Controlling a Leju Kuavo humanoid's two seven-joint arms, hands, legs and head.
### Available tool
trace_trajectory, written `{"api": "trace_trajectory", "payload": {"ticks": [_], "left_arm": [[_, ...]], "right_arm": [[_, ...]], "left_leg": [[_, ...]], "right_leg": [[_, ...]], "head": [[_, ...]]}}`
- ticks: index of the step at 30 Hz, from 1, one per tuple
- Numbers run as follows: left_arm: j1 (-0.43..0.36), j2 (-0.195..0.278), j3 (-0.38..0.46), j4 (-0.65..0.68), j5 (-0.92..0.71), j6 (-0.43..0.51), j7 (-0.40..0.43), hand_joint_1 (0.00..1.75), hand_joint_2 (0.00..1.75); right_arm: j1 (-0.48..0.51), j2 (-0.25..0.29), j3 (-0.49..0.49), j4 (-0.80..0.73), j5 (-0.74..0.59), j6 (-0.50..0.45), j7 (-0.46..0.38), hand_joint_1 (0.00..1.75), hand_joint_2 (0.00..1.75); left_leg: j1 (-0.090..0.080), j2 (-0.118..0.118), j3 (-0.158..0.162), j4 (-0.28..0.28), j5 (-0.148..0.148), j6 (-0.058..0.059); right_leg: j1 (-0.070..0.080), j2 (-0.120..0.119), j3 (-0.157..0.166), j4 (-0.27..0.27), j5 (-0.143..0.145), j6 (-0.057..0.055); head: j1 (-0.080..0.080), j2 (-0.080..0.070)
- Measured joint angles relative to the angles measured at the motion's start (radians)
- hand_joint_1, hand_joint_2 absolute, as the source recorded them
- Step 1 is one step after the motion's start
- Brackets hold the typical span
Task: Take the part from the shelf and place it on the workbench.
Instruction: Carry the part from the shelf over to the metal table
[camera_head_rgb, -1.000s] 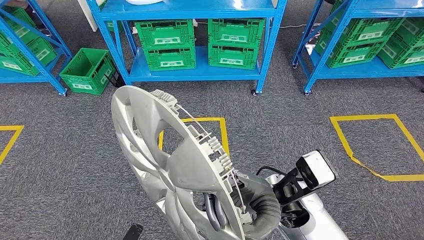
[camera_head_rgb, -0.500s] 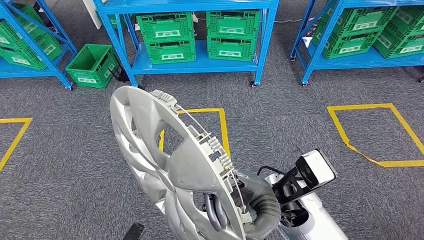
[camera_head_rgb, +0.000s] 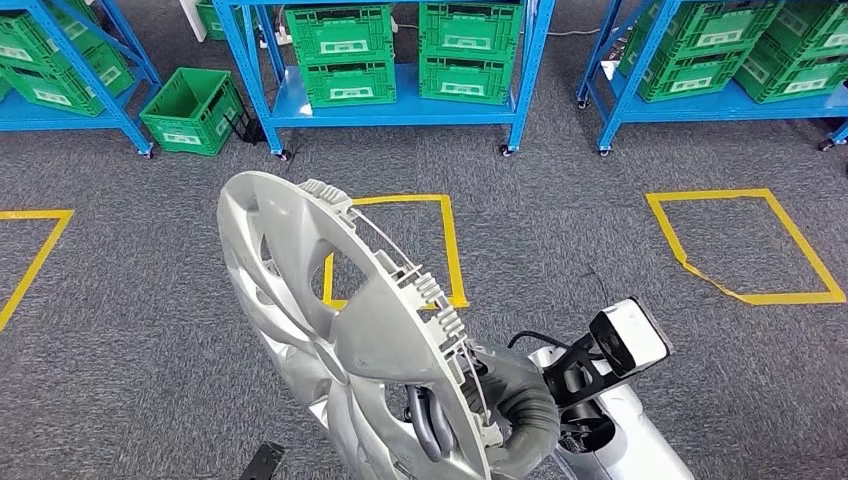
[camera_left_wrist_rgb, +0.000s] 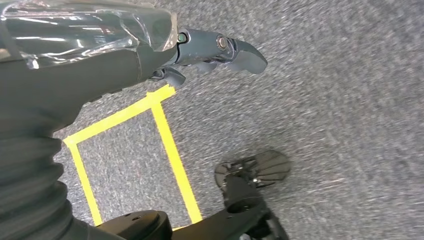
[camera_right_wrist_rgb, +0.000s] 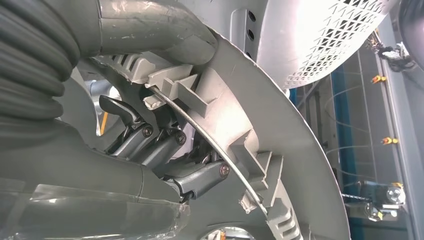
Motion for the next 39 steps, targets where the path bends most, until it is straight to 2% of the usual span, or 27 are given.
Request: {"api": "trace_trajectory", "payload": {"ticks": [1,2,3,4,5,6,7,9,10,11,12,14,16,17,18,20,21,22,24,26,27,29,31,33,35,37,39], "left_arm": [[0.000,0.000,0.000,0.000,0.000,0.000,0.000,0.00,1.75],[0.000,0.001,0.000,0.000,0.000,0.000,0.000,0.00,1.75],[0.002,0.002,0.000,0.000,0.000,0.000,0.000,0.00,1.75],[0.005,0.003,0.000,0.001,0.000,0.000,0.000,0.00,1.75],[0.009,0.005,0.000,0.001,0.000,0.000,0.000,0.00,1.75],[0.013,0.005,0.000,0.002,0.000,0.000,0.000,0.00,1.75],[0.016,0.006,0.000,0.003,0.000,0.000,0.000,0.00,1.75],[0.017,0.006,0.000,0.003,0.000,-0.001,0.000,0.00,1.75],[0.016,0.006,0.000,0.003,0.000,-0.001,0.000,0.00,1.75],[0.016,0.006,0.000,0.003,0.000,-0.002,0.000,0.00,1.75],[0.016,0.005,0.000,0.003,0.000,-0.002,0.000,0.00,1.75],[0.014,0.007,0.002,0.002,0.000,-0.003,0.000,0.00,1.75],[0.009,0.010,0.004,0.002,0.000,-0.008,0.000,0.00,1.75],[0.006,0.012,0.005,0.001,-0.001,-0.011,0.001,0.00,1.75],[0.005,0.013,0.006,0.001,-0.001,-0.016,0.003,0.00,1.75],[0.005,0.013,0.006,0.001,-0.004,-0.025,0.008,0.00,1.75],[0.005,0.013,0.006,0.001,-0.006,-0.029,0.012,0.00,1.75],[0.004,0.013,0.006,0.001,-0.009,-0.033,0.014,0.00,1.75],[0.003,0.012,0.006,0.001,-0.013,-0.039,0.018,0.00,1.75],[0.004,0.010,0.005,0.001,-0.017,-0.042,0.020,0.00,1.75],[0.004,0.010,0.005,0.001,-0.019,-0.043,0.021,0.00,1.75],[0.003,0.009,0.005,0.001,-0.023,-0.044,0.022,0.00,1.75],[0.001,0.009,0.005,0.001,-0.024,-0.047,0.023,0.00,1.75],[-0.001,0.011,0.005,0.001,-0.025,-0.052,0.026,0.00,1.75],[-0.002,0.011,0.005,0.001,-0.026,-0.056,0.029,0.00,1.75],[-0.003,0.012,0.006,0.001,-0.027,-0.056,0.031,0.00,1.75],[-0.005,0.012,0.007,0.001,-0.028,-0.056,0.031,0.00,1.75]], "right_arm": [[-0.001,0.001,0.000,0.000,0.000,0.000,0.000,1.75,1.75],[-0.003,0.002,0.000,0.000,0.000,0.000,0.000,1.75,1.75],[-0.003,0.003,0.000,0.000,0.000,0.000,0.000,1.75,1.75],[-0.003,0.003,0.000,0.001,0.000,0.000,0.001,1.75,1.75],[-0.002,0.003,0.001,0.002,0.000,0.000,0.001,1.75,1.75],[-0.002,0.003,0.001,0.003,0.000,0.000,0.002,1.75,1.75],[-0.001,0.004,0.001,0.004,0.000,0.000,0.002,1.75,1.75],[-0.001,0.005,0.001,0.005,0.000,0.000,0.004,1.75,1.75],[-0.001,0.005,0.001,0.005,0.000,0.000,0.005,1.75,1.75],[-0.001,0.005,0.001,0.006,0.000,0.000,0.006,1.75,1.75],[-0.001,0.005,0.001,0.007,0.000,0.000,0.008,1.75,1.75],[-0.001,0.006,0.001,0.008,-0.002,0.000,0.010,1.75,1.75],[-0.002,0.007,0.001,0.008,-0.005,0.000,0.011,1.75,1.75],[-0.003,0.008,0.002,0.008,-0.007,-0.001,0.011,1.75,1.75],[-0.004,0.009,0.001,0.008,-0.008,-0.001,0.011,1.75,1.75],[-0.004,0.009,0.002,0.009,-0.011,-0.002,0.012,1.75,1.75],[-0.004,0.008,0.001,0.009,-0.013,-0.002,0.012,1.75,1.75],[-0.004,0.007,0.001,0.009,-0.014,-0.003,0.012,1.75,1.75],[-0.003,0.004,0.001,0.009,-0.015,-0.003,0.012,1.75,1.75],[-0.001,0.001,0.001,0.010,-0.015,-0.003,0.012,1.75,1.75],[-0.001,-0.001,0.001,0.010,-0.015,-0.003,0.012,1.75,1.75],[-0.002,-0.003,0.001,0.011,-0.015,-0.003,0.012,1.75,1.75],[-0.002,-0.003,0.001,0.011,-0.016,-0.003,0.012,1.75,1.75],[0.000,-0.004,0.000,0.011,-0.016,-0.001,0.011,1.75,1.75],[0.001,-0.004,0.000,0.011,-0.016,0.000,0.011,1.75,1.75],[0.001,-0.002,-0.001,0.011,-0.016,0.000,0.011,1.75,1.75],[0.001,0.000,-0.002,0.011,-0.015,0.001,0.011,1.75,1.75]], "left_leg": [[-0.001,-0.001,-0.013,0.007,0.011,-0.005],[-0.002,-0.001,-0.023,0.011,0.022,-0.010],[-0.001,-0.001,-0.030,0.010,0.035,-0.014],[0.002,-0.002,-0.036,0.007,0.045,-0.019],[0.005,-0.003,-0.043,0.013,0.033,-0.025],[0.007,-0.004,-0.051,0.035,-0.001,-0.033],[0.010,-0.004,-0.061,0.076,-0.052,-0.040],[0.014,-0.005,-0.080,0.207,-0.157,-0.051],[0.015,-0.005,-0.084,0.267,-0.178,-0.053],[0.015,-0.005,-0.077,0.303,-0.176,-0.053],[0.015,-0.005,-0.052,0.304,-0.155,-0.050],[0.012,-0.008,0.045,0.207,-0.119,-0.034],[0.005,-0.009,0.157,0.057,-0.143,-0.014],[0.000,-0.009,0.187,0.007,-0.160,-0.005],[-0.004,-0.008,0.196,-0.017,-0.167,0.001],[-0.005,-0.006,0.188,-0.032,-0.145,0.011],[-0.004,-0.004,0.182,-0.039,-0.129,0.017],[-0.002,-0.003,0.174,-0.044,-0.113,0.021],[-0.003,-0.001,0.146,-0.043,-0.089,0.023],[-0.004,-0.001,0.116,-0.037,-0.071,0.020],[-0.003,-0.001,0.103,-0.032,-0.065,0.017],[-0.002,-0.001,0.078,-0.013,-0.058,0.011],[-0.004,-0.002,0.057,0.010,-0.056,0.003],[-0.005,-0.003,0.045,0.020,-0.051,-0.008],[0.000,-0.004,0.038,0.026,-0.050,-0.019],[0.006,-0.005,0.008,0.078,-0.083,-0.032],[0.011,-0.006,-0.049,0.203,-0.143,-0.044]], "right_leg": [[0.002,0.001,0.048,-0.075,-0.026,-0.009],[0.006,0.001,0.078,-0.129,-0.050,-0.017],[0.009,0.002,0.083,-0.154,-0.059,-0.024],[0.007,0.001,0.070,-0.152,-0.050,-0.030],[0.005,0.000,0.060,-0.152,-0.039,-0.038],[0.002,-0.001,0.049,-0.151,-0.025,-0.047],[0.000,-0.003,0.038,-0.151,-0.011,-0.053],[0.003,-0.004,0.011,-0.149,0.016,-0.057],[0.005,-0.004,-0.005,-0.147,0.028,-0.057],[0.006,-0.005,-0.021,-0.144,0.039,-0.056],[0.007,-0.005,-0.038,-0.141,0.050,-0.055],[0.009,-0.003,-0.066,-0.136,0.071,-0.053],[0.012,-0.003,-0.080,-0.135,0.088,-0.046],[0.011,-0.004,-0.083,-0.137,0.096,-0.040],[0.010,-0.006,-0.085,-0.139,0.104,-0.033],[0.008,-0.007,-0.093,-0.138,0.113,-0.024],[0.008,-0.005,-0.106,-0.118,0.098,-0.025],[0.008,-0.004,-0.126,-0.077,0.070,-0.029],[0.006,-0.001,-0.176,0.058,-0.010,-0.036],[0.004,-0.001,-0.190,0.144,-0.052,-0.028],[0.002,-0.001,-0.166,0.128,-0.051,-0.019],[-0.002,-0.001,-0.069,-0.006,-0.028,-0.003],[-0.001,0.001,-0.003,-0.113,-0.011,-0.006],[0.004,0.004,0.000,-0.126,-0.005,-0.022],[0.001,0.005,-0.005,-0.126,0.002,-0.037],[-0.004,0.006,-0.008,-0.128,0.006,-0.053],[-0.002,0.007,-0.011,-0.129,0.005,-0.062]], "head": [[0.000,0.000],[0.000,0.000],[0.000,0.000],[0.000,0.000],[0.000,0.000],[-0.001,0.000],[-0.001,0.000],[-0.002,0.000],[-0.002,0.000],[-0.002,0.000],[-0.002,0.000],[-0.002,0.000],[-0.002,0.000],[-0.002,0.000],[-0.002,0.000],[-0.002,0.000],[-0.001,0.000],[-0.001,0.000],[0.000,0.000],[0.000,0.000],[0.000,0.000],[0.000,0.000],[-0.001,0.000],[-0.001,0.000],[-0.001,0.000],[-0.001,0.000],[-0.002,0.000]]}}
